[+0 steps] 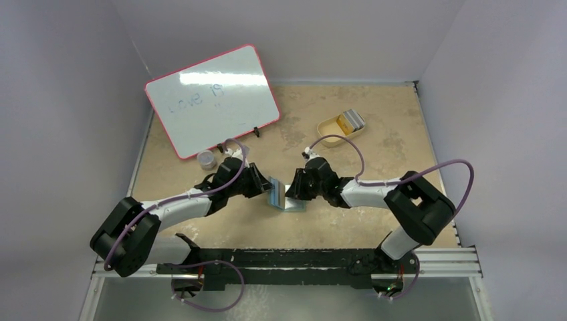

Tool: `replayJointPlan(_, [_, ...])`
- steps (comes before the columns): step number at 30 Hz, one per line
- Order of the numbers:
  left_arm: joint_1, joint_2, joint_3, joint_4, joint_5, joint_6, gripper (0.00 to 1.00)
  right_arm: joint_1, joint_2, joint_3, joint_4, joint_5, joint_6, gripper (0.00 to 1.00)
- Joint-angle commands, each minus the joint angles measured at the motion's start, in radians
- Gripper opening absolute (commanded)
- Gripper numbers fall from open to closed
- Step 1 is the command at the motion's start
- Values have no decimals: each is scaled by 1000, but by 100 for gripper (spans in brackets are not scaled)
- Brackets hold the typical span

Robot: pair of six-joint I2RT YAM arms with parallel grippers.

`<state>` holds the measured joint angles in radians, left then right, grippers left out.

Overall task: Put the credit cards into the card holder
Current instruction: Turn over the card slot in the card holder.

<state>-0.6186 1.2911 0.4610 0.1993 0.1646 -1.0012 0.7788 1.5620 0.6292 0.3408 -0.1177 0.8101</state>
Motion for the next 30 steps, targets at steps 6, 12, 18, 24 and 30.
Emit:
replayJointPlan(6, [-6,4,-2,142,52,-27,26,2,58,25,34,27,-13,24])
replayJointPlan(12, [-6,36,-1,155,53,-20,25,2,67,27,41,21,-15,23])
replayJointPlan(18, [-6,50,-3,180,63,-18,14,2,73,12,55,16,-11,23])
replayJointPlan(24, [-6,50,-30,268,90,-43,4,2,96,8,75,1,-7,23])
replayJointPlan(30, [-6,51,-62,363,116,-71,5,2,93,-5,85,0,-3,23])
